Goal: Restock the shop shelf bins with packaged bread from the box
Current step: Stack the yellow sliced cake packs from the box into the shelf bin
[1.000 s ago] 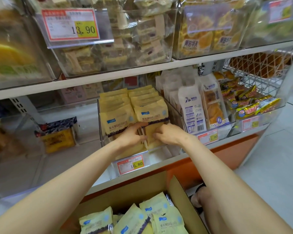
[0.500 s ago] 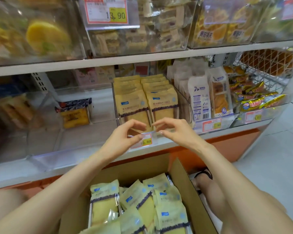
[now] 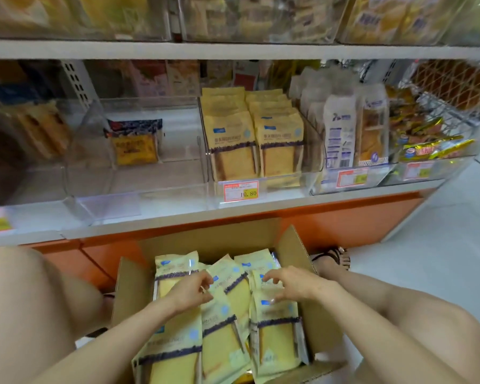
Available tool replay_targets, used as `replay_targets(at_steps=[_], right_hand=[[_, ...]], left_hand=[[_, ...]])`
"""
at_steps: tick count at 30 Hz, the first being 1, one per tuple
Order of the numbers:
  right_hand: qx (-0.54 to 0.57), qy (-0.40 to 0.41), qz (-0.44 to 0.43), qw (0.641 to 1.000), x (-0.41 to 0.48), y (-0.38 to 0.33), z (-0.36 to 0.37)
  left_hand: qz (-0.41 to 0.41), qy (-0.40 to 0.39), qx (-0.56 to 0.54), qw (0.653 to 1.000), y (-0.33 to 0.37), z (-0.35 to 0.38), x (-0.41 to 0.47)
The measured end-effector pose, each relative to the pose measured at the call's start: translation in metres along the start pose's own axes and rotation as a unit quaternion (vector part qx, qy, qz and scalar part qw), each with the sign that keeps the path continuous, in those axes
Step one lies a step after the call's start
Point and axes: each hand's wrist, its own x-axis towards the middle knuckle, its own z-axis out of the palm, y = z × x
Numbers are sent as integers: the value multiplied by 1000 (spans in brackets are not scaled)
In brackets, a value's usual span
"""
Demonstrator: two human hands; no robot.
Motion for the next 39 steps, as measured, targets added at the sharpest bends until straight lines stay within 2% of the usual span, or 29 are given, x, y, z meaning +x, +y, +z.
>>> replay_targets(at_steps=[3, 7, 11, 16, 22, 26, 31, 35, 39], right_hand=[[-34, -20, 29, 999, 17, 7, 18], [-26, -19, 42, 999, 33, 20, 31], [-22, -20, 37, 999, 39, 28, 39], [25, 2, 23, 999, 42, 29, 34], [127, -1, -16, 992, 32, 20, 10], [145, 56, -34, 987, 18, 14, -16], [159, 170, -54, 971, -6, 11, -51], [244, 256, -68, 933, -31, 14, -83], [329, 316, -80, 886, -55, 16, -113]], left_hand=[[-54, -35, 62, 996, -14, 17, 3], [-86, -41, 116, 989, -14, 21, 8], [-114, -44, 108, 987, -20, 23, 12], [-68, -15, 125, 990, -19, 21, 10], [4, -10, 69, 998, 6, 12, 10], [25, 40, -21, 999, 19, -3, 2], [92, 113, -125, 981, 43, -34, -15], [141, 184, -155, 960, 65, -61, -32], [182, 222, -144, 947, 88, -95, -41]])
